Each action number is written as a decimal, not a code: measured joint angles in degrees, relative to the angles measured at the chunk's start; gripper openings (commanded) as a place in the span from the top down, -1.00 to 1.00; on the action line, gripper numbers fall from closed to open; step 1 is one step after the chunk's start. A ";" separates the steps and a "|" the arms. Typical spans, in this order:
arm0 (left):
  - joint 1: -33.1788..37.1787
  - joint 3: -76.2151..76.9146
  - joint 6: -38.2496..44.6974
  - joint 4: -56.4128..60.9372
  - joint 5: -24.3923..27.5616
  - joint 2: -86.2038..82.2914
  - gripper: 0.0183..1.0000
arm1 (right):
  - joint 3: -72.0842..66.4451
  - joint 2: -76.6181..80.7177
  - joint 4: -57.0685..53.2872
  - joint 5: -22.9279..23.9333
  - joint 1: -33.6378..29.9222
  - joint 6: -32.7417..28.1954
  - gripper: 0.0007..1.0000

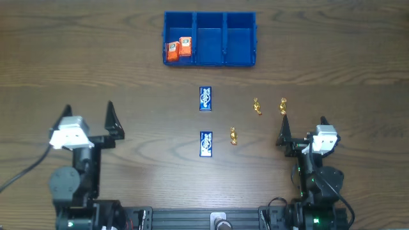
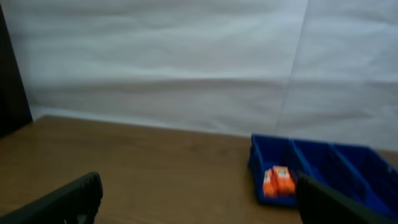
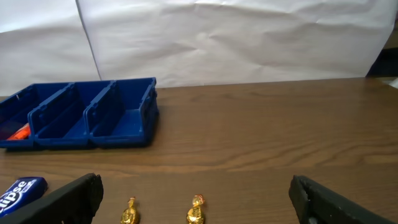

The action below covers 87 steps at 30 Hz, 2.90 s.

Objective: Sort Candies Into Trays

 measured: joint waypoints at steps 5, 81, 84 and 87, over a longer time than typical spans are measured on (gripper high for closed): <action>0.07 -8.39 0.15 -0.02 0.87 -5.64 -1.00 | 0.00 0.00 -0.02 0.00 0.00 0.00 -1.00; 0.11 -14.62 0.15 -3.82 3.21 -11.02 -0.99 | 77.81 91.60 -63.41 -9.66 38.73 23.26 -1.00; 0.11 -14.62 0.17 -3.82 3.21 -11.02 -1.00 | 77.81 95.32 -63.47 -7.69 43.04 27.26 -1.00; 0.11 -14.62 0.15 -3.82 3.23 -11.02 -1.00 | 77.81 98.57 -62.90 -6.25 46.29 30.97 -1.00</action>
